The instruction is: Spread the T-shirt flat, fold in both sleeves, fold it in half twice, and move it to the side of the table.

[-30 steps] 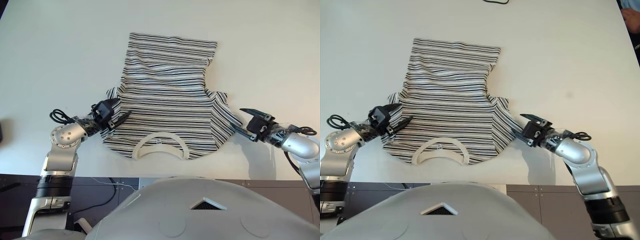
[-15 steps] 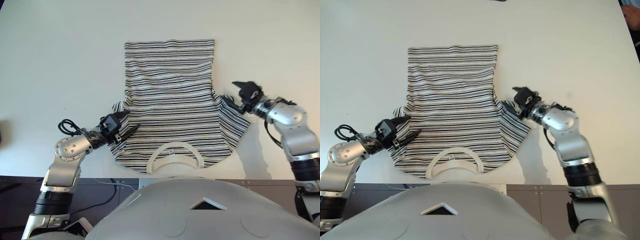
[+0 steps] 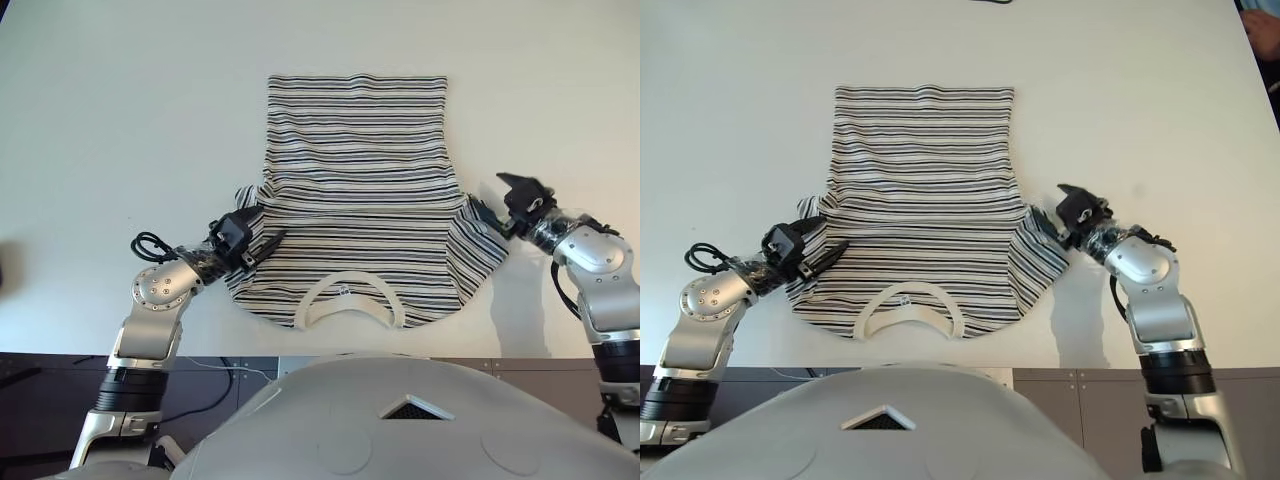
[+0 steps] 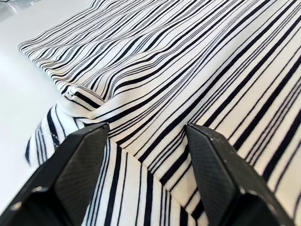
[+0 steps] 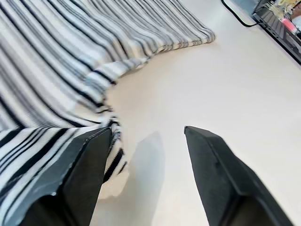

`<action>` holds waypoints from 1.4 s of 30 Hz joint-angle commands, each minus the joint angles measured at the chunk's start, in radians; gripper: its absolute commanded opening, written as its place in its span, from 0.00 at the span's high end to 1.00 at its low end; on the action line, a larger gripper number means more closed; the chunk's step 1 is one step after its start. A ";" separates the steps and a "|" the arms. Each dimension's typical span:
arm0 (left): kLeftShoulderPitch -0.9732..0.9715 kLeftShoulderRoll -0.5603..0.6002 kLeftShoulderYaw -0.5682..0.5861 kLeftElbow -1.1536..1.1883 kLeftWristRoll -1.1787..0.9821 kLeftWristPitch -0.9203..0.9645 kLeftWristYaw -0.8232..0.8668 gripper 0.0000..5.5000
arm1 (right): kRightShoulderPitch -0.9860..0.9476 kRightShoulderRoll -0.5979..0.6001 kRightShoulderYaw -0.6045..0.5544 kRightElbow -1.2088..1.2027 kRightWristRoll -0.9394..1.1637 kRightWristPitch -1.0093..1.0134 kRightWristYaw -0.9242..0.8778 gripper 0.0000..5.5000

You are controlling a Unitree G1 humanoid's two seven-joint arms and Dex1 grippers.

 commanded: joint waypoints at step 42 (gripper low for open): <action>0.012 0.622 0.079 0.190 0.392 -0.569 -0.195 0.37 | -0.199 0.319 -0.169 0.029 -0.034 -0.055 -0.412 0.48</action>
